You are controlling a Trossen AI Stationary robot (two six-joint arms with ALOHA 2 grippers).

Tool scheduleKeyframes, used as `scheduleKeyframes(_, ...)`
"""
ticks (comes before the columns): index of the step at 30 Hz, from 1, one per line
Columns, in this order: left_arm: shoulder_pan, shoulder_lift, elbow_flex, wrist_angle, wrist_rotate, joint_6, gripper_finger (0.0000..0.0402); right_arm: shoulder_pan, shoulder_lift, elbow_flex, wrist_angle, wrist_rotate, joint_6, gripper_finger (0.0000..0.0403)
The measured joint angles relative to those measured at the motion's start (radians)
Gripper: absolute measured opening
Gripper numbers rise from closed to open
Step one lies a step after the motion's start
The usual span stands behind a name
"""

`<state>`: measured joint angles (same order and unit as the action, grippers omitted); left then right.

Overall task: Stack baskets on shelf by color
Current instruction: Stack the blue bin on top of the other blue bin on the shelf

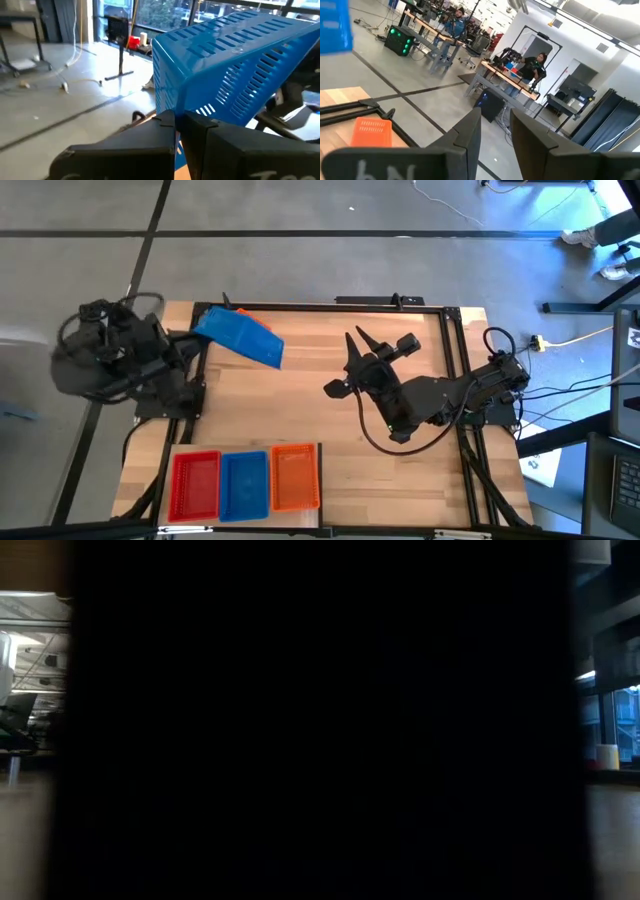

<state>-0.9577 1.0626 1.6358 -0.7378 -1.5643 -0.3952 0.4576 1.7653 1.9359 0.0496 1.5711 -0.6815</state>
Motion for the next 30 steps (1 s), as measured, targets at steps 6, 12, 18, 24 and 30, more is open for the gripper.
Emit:
scheduleKeyframes(6,0.000,-0.043,0.000,-0.402,0.148,-0.575,0.0000,0.000,0.000,0.000,0.033,0.000,0.001,0.0106)
scheduleKeyframes(12,0.054,-0.041,0.000,-0.704,0.507,-1.040,0.0000,0.000,0.000,0.000,0.067,0.000,0.004,0.0106)
scheduleKeyframes(18,0.079,-0.023,0.000,-0.769,0.828,-1.268,0.0000,0.000,0.000,0.000,0.068,0.000,0.075,0.0106)
scheduleKeyframes(24,0.078,0.012,0.000,-0.751,1.024,-1.364,0.0000,-0.002,0.000,0.000,0.068,0.000,0.105,0.0106)
scheduleKeyframes(30,0.062,0.025,0.000,-0.635,1.093,-1.438,0.0000,-0.002,0.000,0.000,0.068,0.000,0.127,0.0106)
